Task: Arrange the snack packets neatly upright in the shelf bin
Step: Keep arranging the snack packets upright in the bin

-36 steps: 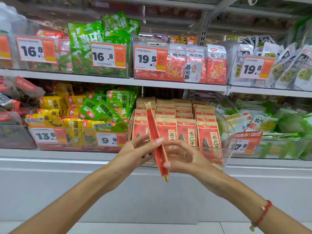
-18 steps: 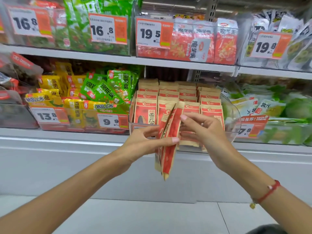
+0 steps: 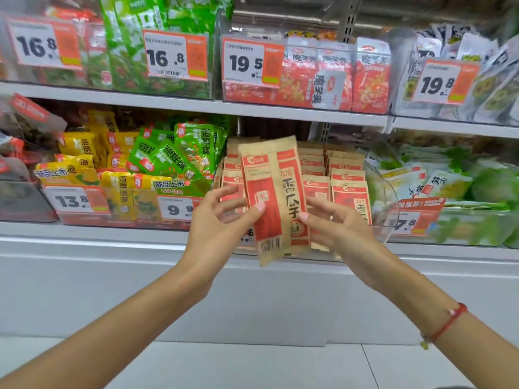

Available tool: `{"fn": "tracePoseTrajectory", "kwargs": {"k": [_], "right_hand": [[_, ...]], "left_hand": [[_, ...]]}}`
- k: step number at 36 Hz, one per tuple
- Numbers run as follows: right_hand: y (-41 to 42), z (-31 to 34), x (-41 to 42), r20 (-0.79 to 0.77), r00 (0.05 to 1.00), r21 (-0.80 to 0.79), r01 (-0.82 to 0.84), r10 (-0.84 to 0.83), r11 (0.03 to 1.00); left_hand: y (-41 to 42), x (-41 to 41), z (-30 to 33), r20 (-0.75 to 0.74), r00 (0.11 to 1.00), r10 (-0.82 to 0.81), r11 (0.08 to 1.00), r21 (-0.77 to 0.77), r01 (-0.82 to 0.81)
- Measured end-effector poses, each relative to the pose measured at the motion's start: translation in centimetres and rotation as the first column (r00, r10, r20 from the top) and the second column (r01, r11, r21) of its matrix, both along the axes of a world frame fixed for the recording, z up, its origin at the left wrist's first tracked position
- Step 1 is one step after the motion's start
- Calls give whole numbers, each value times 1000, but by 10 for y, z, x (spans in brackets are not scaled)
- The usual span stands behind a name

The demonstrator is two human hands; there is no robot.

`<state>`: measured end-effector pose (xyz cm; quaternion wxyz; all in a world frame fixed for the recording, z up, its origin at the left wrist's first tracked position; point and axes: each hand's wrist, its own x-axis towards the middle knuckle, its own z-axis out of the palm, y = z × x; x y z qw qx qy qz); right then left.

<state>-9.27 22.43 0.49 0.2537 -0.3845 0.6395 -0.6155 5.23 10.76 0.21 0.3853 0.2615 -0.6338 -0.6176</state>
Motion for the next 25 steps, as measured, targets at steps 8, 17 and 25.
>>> {"fn": "tracePoseTrajectory", "kwargs": {"k": [8, 17, 25], "right_hand": [[3, -3, -1, 49, 999, -4, -17, 17, 1000], [11, 6, -10, -777, 335, -534, 96, -533, 840], [3, -11, 0, -906, 88, -416, 4, -415, 909]], "left_hand": [[1, -5, -5, -26, 1000, 14, 1000, -6, -14], [30, -5, 23, -42, 971, -236, 972, 3, 237], [24, -11, 8, -220, 967, -130, 970, 174, 170]]}}
